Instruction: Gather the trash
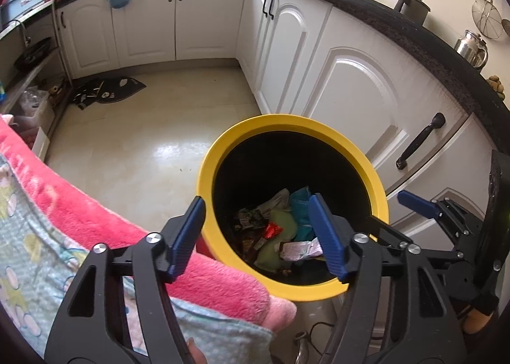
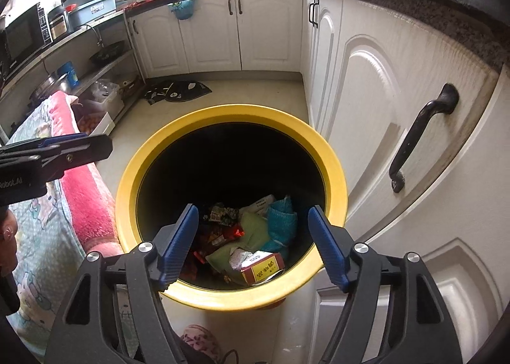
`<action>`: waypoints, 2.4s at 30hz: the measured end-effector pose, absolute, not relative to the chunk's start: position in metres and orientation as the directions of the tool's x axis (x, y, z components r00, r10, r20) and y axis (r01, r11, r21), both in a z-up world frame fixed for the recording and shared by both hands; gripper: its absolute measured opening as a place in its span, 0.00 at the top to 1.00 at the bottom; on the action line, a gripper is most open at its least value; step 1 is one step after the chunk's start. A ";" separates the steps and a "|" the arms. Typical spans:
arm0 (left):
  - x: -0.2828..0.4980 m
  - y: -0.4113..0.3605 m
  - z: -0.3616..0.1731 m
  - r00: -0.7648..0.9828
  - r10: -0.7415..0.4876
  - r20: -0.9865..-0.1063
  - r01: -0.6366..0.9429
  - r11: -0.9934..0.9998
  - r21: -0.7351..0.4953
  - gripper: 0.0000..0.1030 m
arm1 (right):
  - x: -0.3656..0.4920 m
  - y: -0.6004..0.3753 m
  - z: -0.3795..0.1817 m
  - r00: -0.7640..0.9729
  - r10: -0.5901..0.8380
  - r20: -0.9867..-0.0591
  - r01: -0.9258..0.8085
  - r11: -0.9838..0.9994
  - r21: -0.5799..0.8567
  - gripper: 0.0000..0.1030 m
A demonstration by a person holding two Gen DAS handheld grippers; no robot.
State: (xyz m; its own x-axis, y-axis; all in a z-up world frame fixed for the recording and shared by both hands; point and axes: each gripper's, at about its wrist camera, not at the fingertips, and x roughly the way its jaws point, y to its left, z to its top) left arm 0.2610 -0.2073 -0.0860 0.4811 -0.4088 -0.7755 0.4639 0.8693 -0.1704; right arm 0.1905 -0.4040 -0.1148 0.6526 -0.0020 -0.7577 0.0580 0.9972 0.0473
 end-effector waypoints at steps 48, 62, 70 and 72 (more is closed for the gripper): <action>0.140 -0.073 -0.015 0.741 -0.264 -0.618 0.295 0.954 -0.053 0.10 | 0.094 -0.295 -0.029 0.825 0.026 -0.564 -0.045 0.999 -0.020 0.06; 0.087 -0.030 -0.010 0.828 -0.189 -0.529 0.195 0.980 -0.044 0.10 | 0.032 -0.254 -0.014 0.933 0.048 -0.358 -0.068 0.997 -0.044 0.06; 0.060 -0.021 -0.014 0.866 -0.174 -0.469 0.182 0.983 -0.030 0.10 | -0.006 -0.241 -0.017 0.965 0.031 -0.259 -0.039 0.999 -0.025 0.06; 0.054 -0.019 -0.015 0.871 -0.175 -0.460 0.180 0.983 -0.034 0.10 | -0.016 -0.237 -0.018 0.975 0.027 -0.222 -0.037 0.998 -0.042 0.06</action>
